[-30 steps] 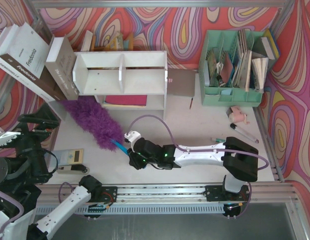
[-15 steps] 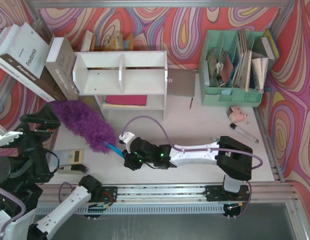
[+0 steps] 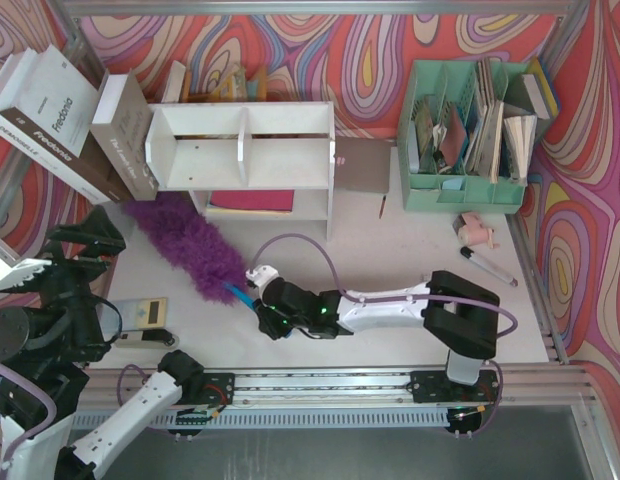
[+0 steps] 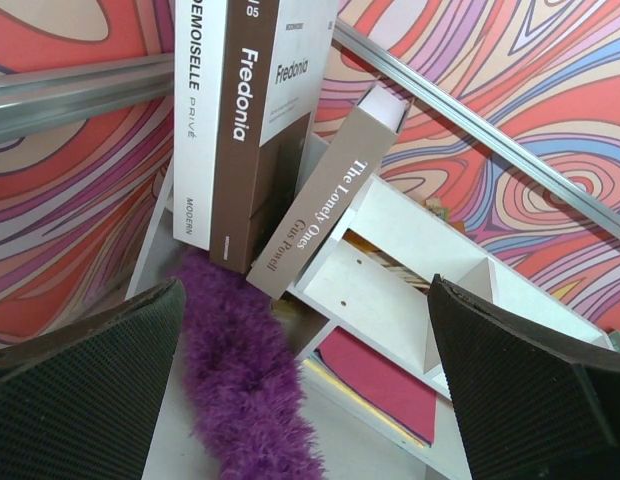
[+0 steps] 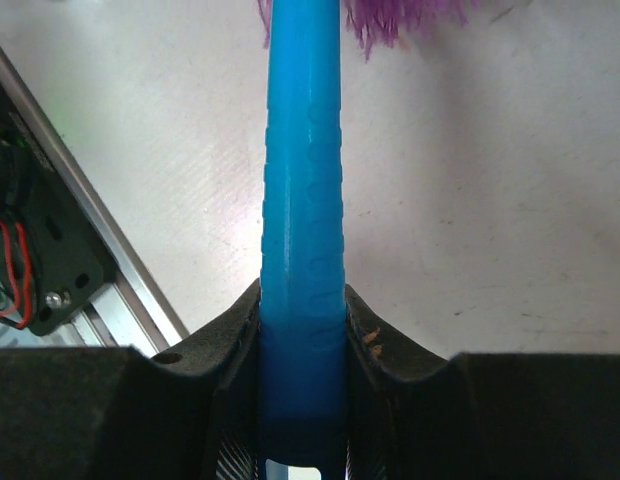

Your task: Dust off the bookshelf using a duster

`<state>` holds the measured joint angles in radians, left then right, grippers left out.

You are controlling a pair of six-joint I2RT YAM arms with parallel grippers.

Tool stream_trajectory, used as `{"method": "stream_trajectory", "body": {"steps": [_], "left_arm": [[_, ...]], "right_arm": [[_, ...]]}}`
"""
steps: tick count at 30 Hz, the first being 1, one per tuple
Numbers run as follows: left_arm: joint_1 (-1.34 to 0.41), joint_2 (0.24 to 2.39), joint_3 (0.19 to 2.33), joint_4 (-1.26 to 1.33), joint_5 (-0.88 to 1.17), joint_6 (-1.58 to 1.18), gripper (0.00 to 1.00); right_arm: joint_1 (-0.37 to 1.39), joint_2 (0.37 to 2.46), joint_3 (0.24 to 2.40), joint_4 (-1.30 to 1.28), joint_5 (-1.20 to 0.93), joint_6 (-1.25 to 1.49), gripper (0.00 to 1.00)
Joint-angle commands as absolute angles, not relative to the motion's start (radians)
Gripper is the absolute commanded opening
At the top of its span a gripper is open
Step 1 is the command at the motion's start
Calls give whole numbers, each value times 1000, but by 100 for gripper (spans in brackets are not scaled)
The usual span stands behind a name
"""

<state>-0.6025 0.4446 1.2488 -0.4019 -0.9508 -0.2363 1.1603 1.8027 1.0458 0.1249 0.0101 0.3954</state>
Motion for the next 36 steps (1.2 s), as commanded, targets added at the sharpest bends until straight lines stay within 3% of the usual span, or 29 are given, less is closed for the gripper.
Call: {"method": "stream_trajectory", "body": {"steps": [1, 16, 36], "left_arm": [[-604, 451, 1246, -411, -956, -233, 98], [-604, 454, 1242, -407, -957, -230, 98], [-605, 454, 1234, -411, -959, -239, 98]], "right_arm": [[1153, 1691, 1063, 221, 56, 392, 0], [1192, 1760, 1112, 214, -56, 336, 0], [1191, 1852, 1093, 161, 22, 400, 0]]}}
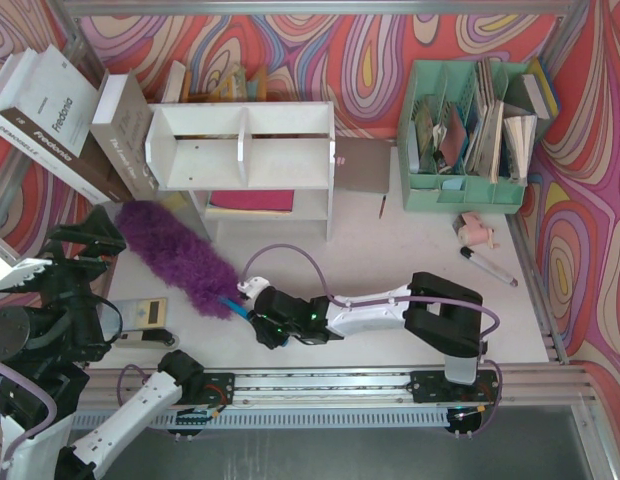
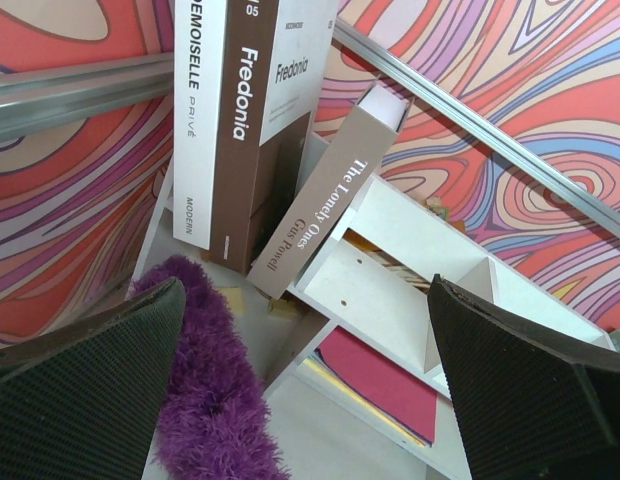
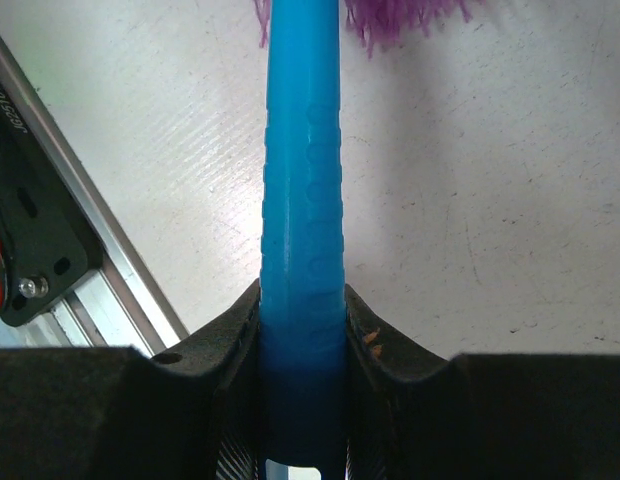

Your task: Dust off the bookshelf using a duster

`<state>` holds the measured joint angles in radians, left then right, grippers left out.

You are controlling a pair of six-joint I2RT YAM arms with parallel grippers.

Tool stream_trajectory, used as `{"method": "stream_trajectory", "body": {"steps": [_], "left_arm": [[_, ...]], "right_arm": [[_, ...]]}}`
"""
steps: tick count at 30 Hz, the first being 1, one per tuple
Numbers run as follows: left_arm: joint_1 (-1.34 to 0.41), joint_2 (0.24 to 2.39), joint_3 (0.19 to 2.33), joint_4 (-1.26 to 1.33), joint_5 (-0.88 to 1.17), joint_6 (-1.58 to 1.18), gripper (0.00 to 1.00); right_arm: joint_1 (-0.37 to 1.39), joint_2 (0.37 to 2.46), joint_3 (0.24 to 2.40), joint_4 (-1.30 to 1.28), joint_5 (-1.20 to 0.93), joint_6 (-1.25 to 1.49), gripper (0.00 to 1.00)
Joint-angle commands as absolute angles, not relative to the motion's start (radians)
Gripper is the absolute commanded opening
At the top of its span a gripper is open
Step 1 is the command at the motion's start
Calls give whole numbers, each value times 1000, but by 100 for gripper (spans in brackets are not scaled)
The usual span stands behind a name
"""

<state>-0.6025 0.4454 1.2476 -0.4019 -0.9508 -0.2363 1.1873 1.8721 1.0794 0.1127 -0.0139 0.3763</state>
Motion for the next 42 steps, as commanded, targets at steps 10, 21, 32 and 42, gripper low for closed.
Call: {"method": "stream_trajectory", "body": {"steps": [10, 21, 32, 42], "left_arm": [[-604, 454, 1223, -414, -965, -246, 98], [-604, 459, 1211, -419, -963, -256, 99], [-605, 462, 1213, -412, -972, -244, 99], [-605, 486, 1220, -400, -968, -242, 99]], "right_arm": [[1202, 1644, 967, 284, 88, 509, 0], [1226, 1597, 920, 259, 141, 496, 0], [1226, 1478, 893, 50, 115, 404, 0], [1226, 1245, 986, -305, 60, 304, 0]]}}
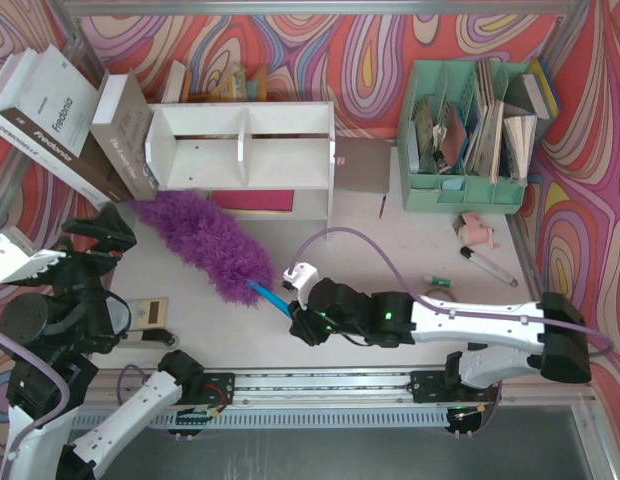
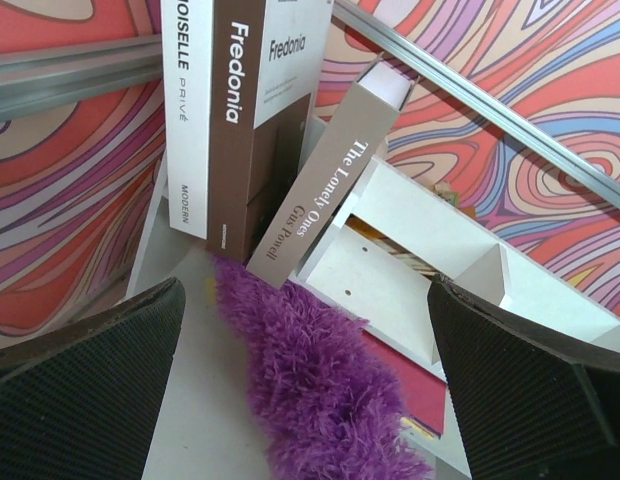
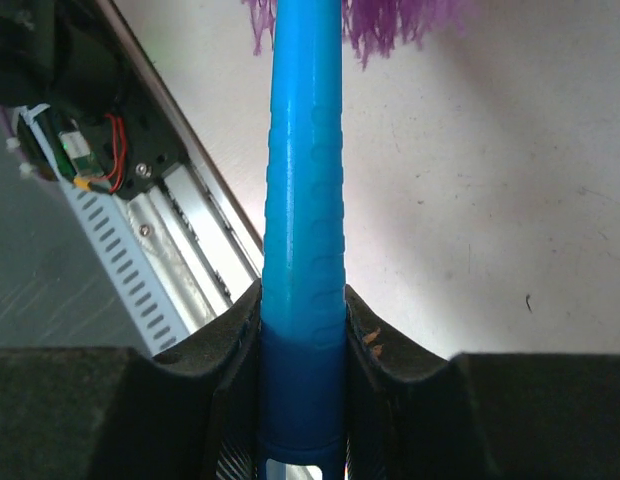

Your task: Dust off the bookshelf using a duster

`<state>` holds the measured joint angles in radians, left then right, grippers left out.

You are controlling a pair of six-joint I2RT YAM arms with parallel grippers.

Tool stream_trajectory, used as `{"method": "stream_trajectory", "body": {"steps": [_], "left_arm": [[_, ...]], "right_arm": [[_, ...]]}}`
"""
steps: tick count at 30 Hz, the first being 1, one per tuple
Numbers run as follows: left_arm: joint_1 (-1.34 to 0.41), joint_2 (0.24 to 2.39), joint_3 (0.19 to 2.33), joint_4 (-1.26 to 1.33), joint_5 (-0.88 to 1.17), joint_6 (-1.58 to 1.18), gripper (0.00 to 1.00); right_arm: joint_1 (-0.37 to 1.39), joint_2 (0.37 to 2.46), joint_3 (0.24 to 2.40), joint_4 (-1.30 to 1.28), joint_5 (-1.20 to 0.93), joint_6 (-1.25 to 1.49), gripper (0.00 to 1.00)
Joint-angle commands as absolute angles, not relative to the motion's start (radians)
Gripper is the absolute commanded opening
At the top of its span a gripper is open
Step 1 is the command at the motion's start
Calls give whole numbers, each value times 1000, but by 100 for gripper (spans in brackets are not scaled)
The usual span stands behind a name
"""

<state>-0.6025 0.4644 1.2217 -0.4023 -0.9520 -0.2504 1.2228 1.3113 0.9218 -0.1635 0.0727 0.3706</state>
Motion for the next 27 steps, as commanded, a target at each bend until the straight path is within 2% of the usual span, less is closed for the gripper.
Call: {"method": "stream_trajectory", "body": {"steps": [1, 13, 27], "left_arm": [[-604, 489, 1223, -399, -967, -242, 99], [-604, 519, 1245, -398, -963, -240, 98], [-604, 530, 1247, -401, -957, -249, 98]], "right_arm": [[1225, 1222, 992, -339, 58, 301, 0], [1226, 888, 1055, -589, 167, 314, 0], [1226, 790, 1143, -688, 268, 305, 0]]}}
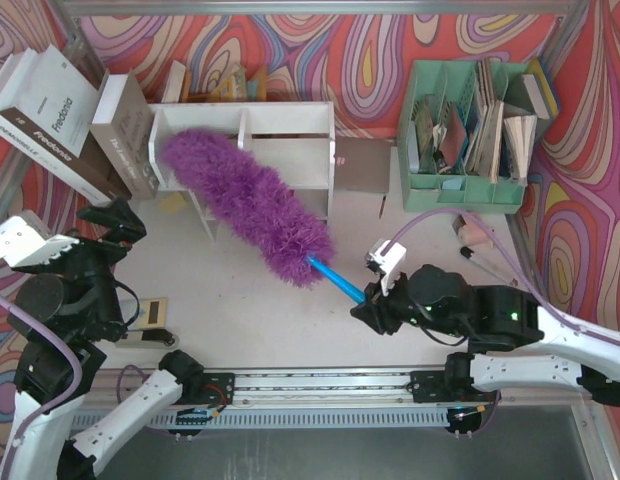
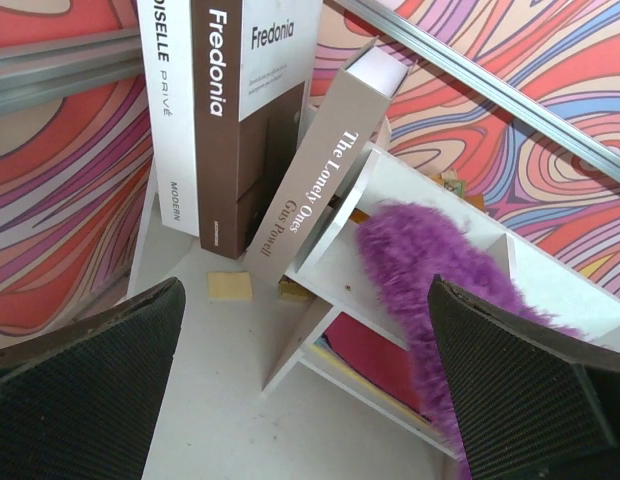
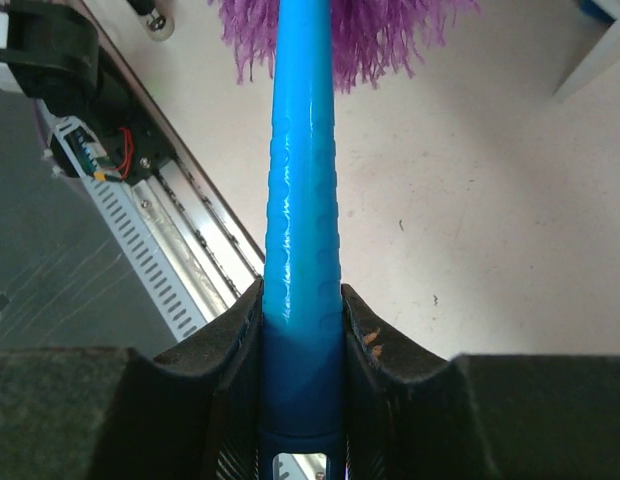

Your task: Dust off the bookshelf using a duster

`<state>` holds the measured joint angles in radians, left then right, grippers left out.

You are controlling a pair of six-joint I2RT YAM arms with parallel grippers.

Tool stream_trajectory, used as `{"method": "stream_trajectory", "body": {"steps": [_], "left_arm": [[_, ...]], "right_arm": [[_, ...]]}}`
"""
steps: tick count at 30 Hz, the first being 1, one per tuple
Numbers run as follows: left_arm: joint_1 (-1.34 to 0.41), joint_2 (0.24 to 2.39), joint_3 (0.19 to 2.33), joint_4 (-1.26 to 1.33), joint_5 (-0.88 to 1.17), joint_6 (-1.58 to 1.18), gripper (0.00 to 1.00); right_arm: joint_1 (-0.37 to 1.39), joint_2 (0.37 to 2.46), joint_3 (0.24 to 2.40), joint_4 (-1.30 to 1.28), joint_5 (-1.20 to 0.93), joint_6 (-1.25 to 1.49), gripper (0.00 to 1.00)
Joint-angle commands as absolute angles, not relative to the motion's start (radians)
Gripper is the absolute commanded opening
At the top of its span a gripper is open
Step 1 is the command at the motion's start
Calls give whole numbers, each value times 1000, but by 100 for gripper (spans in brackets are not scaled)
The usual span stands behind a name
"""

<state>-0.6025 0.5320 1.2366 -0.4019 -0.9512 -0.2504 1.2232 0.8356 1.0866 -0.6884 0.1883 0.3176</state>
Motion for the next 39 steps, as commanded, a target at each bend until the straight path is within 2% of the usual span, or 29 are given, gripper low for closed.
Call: {"method": "stream_trajectory", "body": {"steps": [1, 11, 15, 19, 25, 31, 39], "left_arm": [[-604, 530, 1245, -402, -958, -251, 99], [-604, 532, 1237, -408, -952, -266, 98], [-604, 519, 1231, -407, -960, -263, 99], [-605, 505, 1227, -408, -966, -254, 99], [-604, 498, 1214, -403, -966, -257, 99], [-605, 500, 1206, -400, -959, -270, 99], [-604, 477, 1206, -414, -970, -265, 99]], "right_arm": [[1226, 790, 1139, -676, 262, 306, 0], [1226, 968, 1089, -463, 193, 352, 0], [1224, 997, 1068, -413, 255, 375, 0], [1224, 1006, 1065, -474, 354, 422, 0], [1223, 945, 1082, -472, 469, 472, 0], [1223, 1019, 1112, -266, 403, 455, 0], [1224, 1169, 1171, -256, 308, 460, 0]]}}
